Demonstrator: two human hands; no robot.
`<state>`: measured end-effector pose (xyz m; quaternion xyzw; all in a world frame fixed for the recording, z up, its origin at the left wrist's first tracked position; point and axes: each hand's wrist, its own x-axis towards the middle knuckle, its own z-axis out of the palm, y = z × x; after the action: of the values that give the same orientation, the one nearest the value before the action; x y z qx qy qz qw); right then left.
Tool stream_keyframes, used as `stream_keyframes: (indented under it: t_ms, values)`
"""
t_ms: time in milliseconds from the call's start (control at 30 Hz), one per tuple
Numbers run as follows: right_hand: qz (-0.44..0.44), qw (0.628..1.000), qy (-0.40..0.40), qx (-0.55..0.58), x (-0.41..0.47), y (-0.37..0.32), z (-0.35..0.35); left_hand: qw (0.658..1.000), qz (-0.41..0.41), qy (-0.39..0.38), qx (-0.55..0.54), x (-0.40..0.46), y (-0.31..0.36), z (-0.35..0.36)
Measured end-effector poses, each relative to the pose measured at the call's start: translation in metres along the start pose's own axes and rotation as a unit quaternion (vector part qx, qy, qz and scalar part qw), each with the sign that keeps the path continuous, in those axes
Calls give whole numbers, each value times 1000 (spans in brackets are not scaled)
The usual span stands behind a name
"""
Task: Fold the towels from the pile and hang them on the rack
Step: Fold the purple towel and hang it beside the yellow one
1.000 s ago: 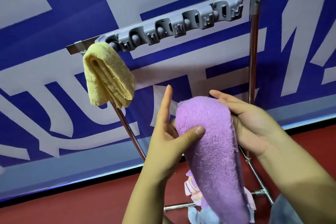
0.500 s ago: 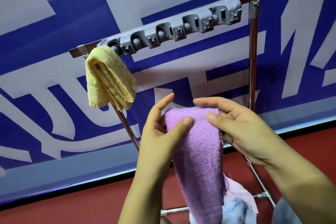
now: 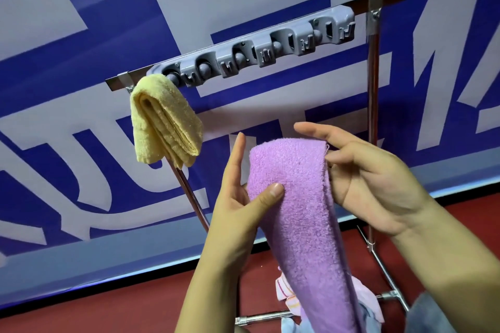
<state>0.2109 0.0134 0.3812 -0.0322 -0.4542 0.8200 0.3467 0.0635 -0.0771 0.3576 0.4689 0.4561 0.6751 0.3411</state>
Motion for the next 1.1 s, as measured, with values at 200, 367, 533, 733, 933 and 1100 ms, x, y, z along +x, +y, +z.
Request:
stream_keyframes:
  t_ms: [200, 367, 533, 733, 933, 1100]
  values:
    - [1, 996, 13, -92, -1, 2, 0, 1000, 6, 8, -7, 0, 4, -1]
    - [6, 997, 12, -79, 0, 1, 6, 1000, 12, 9, 0, 0, 6, -5]
    - [1, 996, 10, -87, 1, 1, 8, 1000, 1, 15, -12, 1, 5, -10]
    - [-11, 997, 18, -79, 0, 1, 11, 1000, 11, 7, -5, 0, 5, -8]
    - [-15, 1000, 19, -2, 2, 3, 9, 1000, 22, 7, 0, 0, 8, -6]
    - [-3, 999, 12, -32, 3, 7, 3, 999, 24, 45, 0, 2, 9, -6]
